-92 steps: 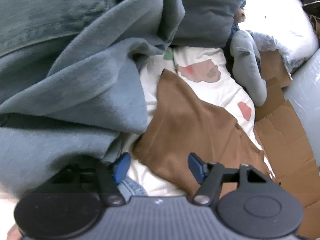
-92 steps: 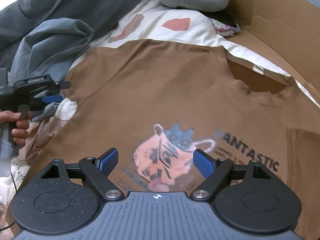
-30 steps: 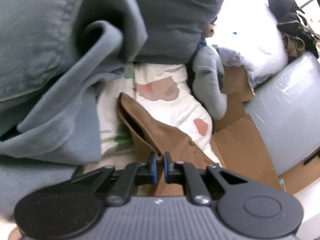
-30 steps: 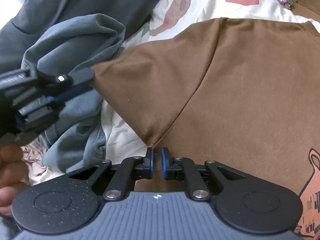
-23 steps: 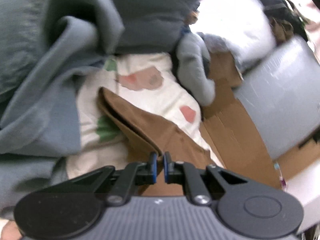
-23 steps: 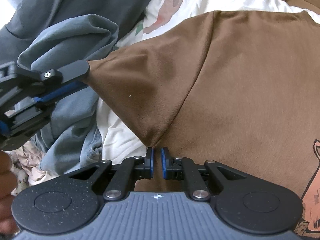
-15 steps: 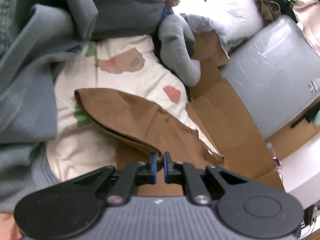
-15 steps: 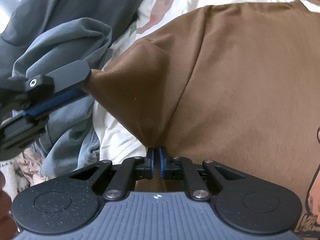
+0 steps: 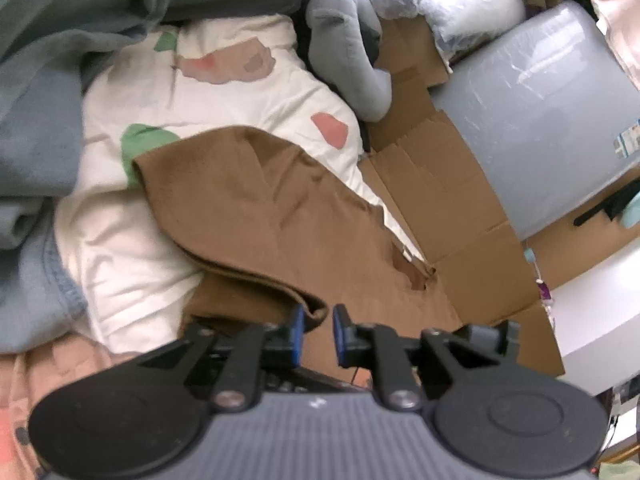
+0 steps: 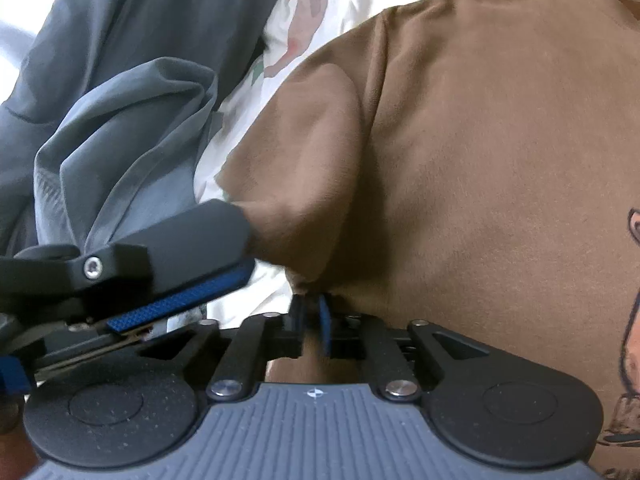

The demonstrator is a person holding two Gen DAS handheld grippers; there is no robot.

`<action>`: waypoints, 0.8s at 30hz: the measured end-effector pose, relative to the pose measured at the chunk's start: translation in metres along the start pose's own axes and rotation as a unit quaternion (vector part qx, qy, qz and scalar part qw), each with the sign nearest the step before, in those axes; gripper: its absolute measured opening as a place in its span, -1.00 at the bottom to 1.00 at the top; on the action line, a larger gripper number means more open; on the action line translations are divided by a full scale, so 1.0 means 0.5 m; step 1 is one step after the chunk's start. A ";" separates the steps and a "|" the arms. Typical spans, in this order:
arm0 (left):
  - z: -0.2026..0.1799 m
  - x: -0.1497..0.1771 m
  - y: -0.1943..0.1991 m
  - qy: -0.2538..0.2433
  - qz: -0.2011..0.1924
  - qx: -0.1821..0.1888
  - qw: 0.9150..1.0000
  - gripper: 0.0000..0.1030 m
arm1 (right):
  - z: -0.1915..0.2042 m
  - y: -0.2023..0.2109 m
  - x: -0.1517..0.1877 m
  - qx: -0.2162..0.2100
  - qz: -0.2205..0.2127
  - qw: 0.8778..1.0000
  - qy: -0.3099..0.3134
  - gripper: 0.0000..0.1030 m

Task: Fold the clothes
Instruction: 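Fold the held side edge and sleeve over the shirt body with the right tool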

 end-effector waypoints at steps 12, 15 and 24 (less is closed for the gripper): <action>0.081 0.021 0.001 -0.008 -0.024 -0.117 0.993 -0.56 | 0.019 0.062 -0.007 0.056 0.038 0.997 0.043 -0.20; 0.078 0.024 -0.015 -0.029 -0.018 -0.127 0.991 -0.56 | 0.016 0.076 -0.014 0.078 0.042 0.994 0.060 -0.20; 0.041 0.031 -0.067 -0.106 0.002 -0.163 0.981 -0.56 | 0.032 0.067 -0.043 0.123 0.061 0.982 0.130 -0.20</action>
Point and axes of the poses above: each gripper's, at about its wrist camera, not at the fingertips, and y roughly against the way its jaws point, z to its left, x to its underside, the point moved 1 cm from there along -y, roughly the way its jaws point, and after that the axes turned 15 degrees about -x, right-handed, at the moved point
